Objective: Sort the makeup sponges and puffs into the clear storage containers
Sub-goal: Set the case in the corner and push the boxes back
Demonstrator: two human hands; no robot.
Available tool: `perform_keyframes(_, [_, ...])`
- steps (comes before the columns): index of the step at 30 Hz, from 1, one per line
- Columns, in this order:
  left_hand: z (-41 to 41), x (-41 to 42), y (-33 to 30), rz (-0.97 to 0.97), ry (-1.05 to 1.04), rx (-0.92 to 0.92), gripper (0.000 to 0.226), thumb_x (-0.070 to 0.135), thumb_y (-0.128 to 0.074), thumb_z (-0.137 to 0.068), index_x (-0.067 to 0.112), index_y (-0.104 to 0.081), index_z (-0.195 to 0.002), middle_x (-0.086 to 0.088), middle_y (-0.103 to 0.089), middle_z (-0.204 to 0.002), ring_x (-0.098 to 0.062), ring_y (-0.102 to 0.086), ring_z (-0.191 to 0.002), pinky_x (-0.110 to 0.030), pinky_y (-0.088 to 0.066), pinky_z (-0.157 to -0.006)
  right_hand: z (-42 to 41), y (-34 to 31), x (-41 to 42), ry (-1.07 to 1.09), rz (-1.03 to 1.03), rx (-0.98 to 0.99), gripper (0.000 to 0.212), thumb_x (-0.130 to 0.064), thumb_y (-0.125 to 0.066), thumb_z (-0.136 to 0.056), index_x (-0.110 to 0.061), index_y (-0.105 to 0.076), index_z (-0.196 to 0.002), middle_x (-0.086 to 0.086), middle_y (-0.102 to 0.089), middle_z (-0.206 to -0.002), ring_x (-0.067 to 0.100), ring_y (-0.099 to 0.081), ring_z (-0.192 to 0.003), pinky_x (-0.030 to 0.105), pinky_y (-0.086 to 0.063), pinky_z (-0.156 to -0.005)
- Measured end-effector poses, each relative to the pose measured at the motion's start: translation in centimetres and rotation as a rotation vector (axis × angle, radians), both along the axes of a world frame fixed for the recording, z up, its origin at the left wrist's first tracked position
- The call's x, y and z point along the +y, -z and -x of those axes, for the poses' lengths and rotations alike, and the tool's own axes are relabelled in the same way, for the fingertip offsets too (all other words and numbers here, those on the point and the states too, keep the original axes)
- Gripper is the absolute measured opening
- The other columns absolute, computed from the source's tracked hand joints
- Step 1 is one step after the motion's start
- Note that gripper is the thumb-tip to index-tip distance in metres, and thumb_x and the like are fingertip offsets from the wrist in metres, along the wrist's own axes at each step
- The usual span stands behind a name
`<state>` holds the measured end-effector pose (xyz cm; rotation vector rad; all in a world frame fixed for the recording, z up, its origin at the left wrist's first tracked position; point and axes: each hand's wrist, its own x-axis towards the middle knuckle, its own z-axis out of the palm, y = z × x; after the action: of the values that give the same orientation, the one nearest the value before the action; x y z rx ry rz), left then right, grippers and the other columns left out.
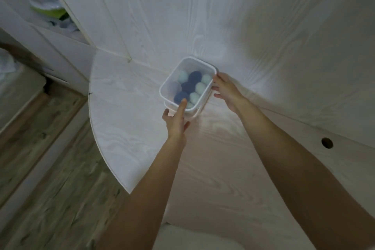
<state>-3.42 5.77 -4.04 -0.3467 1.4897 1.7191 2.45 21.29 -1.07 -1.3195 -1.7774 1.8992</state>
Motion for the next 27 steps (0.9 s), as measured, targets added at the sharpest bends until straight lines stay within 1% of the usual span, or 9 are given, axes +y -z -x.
perform_keyframes(2, [0.9,-0.5,0.1,0.013,0.026,0.02,0.082,0.032,-0.07,-0.081,0.019,-0.019,-0.143,-0.007,-0.053,-0.125,-0.023,-0.056,-0.112,-0.034,-0.049,-0.083,0.9,-0.1,0.1,-0.031,-0.035,-0.023,0.021,-0.027,-0.038,-0.1,-0.023,-0.044,-0.119,-0.003,-0.05,-0.113,0.006,-0.051,-0.089,0.017,-0.04,-0.067])
perform_keyframes(3, [1.5,-0.9,0.2,0.022,0.044,0.037,0.082,0.032,-0.069,-0.081,0.019,-0.018,-0.144,-0.007,-0.053,-0.125,-0.023,-0.056,-0.112,-0.035,-0.049,-0.085,1.3,-0.1,0.2,-0.037,-0.044,-0.039,0.023,-0.027,-0.039,-0.099,-0.021,-0.044,-0.121,-0.003,-0.048,-0.113,0.005,-0.049,-0.087,0.017,-0.039,-0.067])
perform_keyframes(5, [2.9,-1.7,0.4,0.037,0.075,0.068,0.08,0.034,-0.068,-0.083,0.019,-0.019,-0.144,-0.008,-0.053,-0.127,-0.023,-0.056,-0.111,-0.036,-0.049,-0.089,1.9,-0.2,0.2,-0.026,-0.023,-0.07,0.034,-0.033,-0.041,-0.097,-0.018,-0.043,-0.127,-0.003,-0.047,-0.112,0.005,-0.047,-0.088,0.023,-0.039,-0.075])
perform_keyframes(8, [4.2,-2.9,0.3,0.057,0.14,0.105,0.075,0.036,-0.067,-0.082,0.019,-0.023,-0.141,-0.009,-0.054,-0.126,-0.023,-0.058,-0.109,-0.037,-0.049,-0.089,2.1,0.1,-0.1,-0.022,0.065,-0.084,0.04,-0.044,-0.045,-0.094,-0.021,-0.041,-0.127,-0.003,-0.053,-0.114,0.017,-0.054,-0.101,0.039,-0.045,-0.091])
perform_keyframes(11, [4.6,-3.7,0.2,0.06,0.18,0.14,0.071,0.035,-0.067,-0.083,0.019,-0.026,-0.139,-0.008,-0.055,-0.125,-0.02,-0.06,-0.105,-0.036,-0.051,-0.088,1.4,0.3,-0.8,-0.011,0.123,-0.023,0.031,-0.035,-0.05,-0.092,-0.02,-0.044,-0.118,0.003,-0.058,-0.114,0.022,-0.062,-0.098,0.041,-0.052,-0.089])
perform_keyframes(14, [3.7,-4.2,-0.1,0.05,0.237,0.168,0.067,0.034,-0.067,-0.083,0.02,-0.03,-0.136,-0.006,-0.056,-0.125,-0.016,-0.061,-0.103,-0.036,-0.052,-0.088,-0.7,0.2,-1.7,0.029,0.114,0.013,0.027,-0.027,-0.047,-0.092,-0.022,-0.046,-0.118,0.006,-0.058,-0.118,0.025,-0.061,-0.104,0.041,-0.053,-0.089])
perform_keyframes(18, [1.0,-4.6,-0.8,0.018,0.349,0.2,0.058,0.032,-0.066,-0.084,0.022,-0.035,-0.133,-0.005,-0.059,-0.122,-0.014,-0.062,-0.102,-0.032,-0.052,-0.086,-6.7,-0.1,-4.2,0.153,0.077,0.069,0.027,-0.025,-0.047,-0.093,-0.02,-0.049,-0.12,0.004,-0.06,-0.114,0.024,-0.061,-0.103,0.038,-0.052,-0.087])
perform_keyframes(22, [-4.1,-3.4,-1.3,0.013,0.519,0.233,0.051,0.028,-0.061,-0.088,0.02,-0.037,-0.133,-0.002,-0.061,-0.113,-0.008,-0.062,-0.09,-0.018,-0.052,-0.063,-15.8,0.4,-7.2,0.332,0.072,0.07,0.031,-0.029,-0.052,-0.093,-0.02,-0.049,-0.122,0.005,-0.06,-0.117,0.024,-0.061,-0.104,0.038,-0.052,-0.087])
perform_keyframes(27, [-13.7,-0.6,-1.2,0.021,0.796,0.246,0.055,0.027,-0.062,-0.088,0.017,-0.037,-0.136,0.002,-0.06,-0.105,-0.011,-0.061,-0.091,-0.024,-0.052,-0.07,-28.1,1.0,-10.3,0.658,0.107,0.088,0.028,-0.028,-0.055,-0.092,-0.019,-0.052,-0.119,0.009,-0.06,-0.119,0.029,-0.06,-0.107,0.039,-0.053,-0.085])
